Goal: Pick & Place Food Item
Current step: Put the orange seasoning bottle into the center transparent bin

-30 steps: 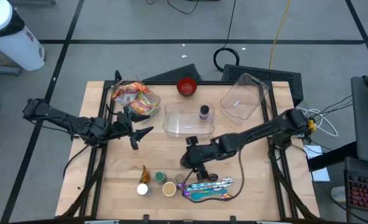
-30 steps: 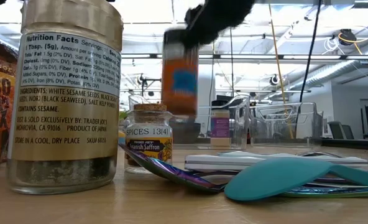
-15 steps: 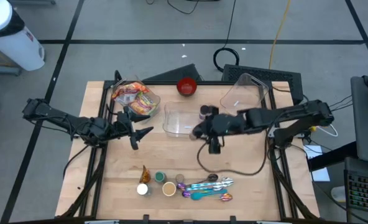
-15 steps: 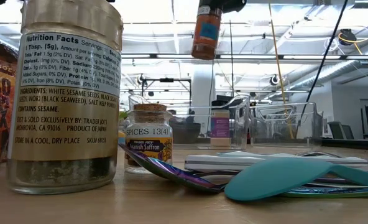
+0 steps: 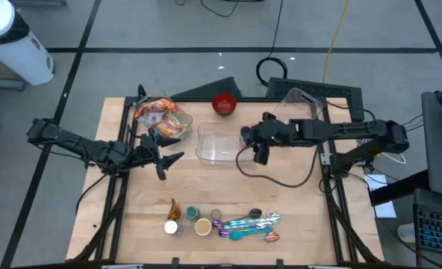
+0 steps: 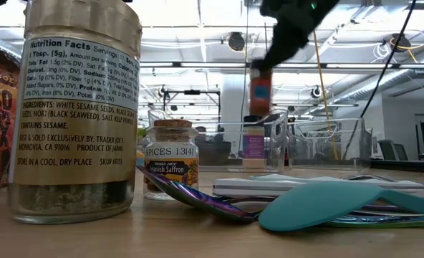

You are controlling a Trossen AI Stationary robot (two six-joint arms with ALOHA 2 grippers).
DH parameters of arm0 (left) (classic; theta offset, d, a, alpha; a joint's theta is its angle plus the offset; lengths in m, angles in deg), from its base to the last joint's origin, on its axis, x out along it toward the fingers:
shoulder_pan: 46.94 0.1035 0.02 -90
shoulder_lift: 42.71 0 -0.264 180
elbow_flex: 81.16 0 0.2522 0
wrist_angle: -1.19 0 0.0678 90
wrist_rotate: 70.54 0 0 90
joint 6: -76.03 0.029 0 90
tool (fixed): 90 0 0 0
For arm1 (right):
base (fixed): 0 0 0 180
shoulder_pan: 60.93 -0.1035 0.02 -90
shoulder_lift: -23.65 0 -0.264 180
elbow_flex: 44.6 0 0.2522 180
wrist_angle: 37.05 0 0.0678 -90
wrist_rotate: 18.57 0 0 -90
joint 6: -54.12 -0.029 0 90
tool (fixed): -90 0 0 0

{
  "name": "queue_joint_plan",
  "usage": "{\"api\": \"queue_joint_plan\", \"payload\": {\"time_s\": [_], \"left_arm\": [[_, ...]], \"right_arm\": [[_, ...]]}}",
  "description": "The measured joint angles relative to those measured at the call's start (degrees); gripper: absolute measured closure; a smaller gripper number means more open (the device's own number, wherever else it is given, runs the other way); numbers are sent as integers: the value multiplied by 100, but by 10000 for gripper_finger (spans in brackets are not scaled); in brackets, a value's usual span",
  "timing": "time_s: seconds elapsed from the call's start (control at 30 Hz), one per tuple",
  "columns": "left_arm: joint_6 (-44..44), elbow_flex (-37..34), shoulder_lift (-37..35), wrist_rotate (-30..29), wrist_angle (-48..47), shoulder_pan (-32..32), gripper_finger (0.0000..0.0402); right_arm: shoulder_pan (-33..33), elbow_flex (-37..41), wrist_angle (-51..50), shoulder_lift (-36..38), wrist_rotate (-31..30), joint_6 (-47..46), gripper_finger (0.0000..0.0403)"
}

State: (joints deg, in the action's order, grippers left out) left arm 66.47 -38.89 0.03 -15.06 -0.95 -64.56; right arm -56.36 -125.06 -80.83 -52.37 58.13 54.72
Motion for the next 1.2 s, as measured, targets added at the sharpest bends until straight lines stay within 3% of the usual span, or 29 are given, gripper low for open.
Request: {"api": "queue_joint_plan", "payload": {"time_s": [0.3,0.6,1.2], "left_arm": [[-10,0,0,-2,14,1,135],[-11,0,0,-2,15,-1,135],[-7,0,2,-5,19,1,135]], "right_arm": [[503,1006,939,23,734,-165,208],[549,1703,1563,23,792,-378,208],[548,2058,2032,-230,1169,-433,204]]}}
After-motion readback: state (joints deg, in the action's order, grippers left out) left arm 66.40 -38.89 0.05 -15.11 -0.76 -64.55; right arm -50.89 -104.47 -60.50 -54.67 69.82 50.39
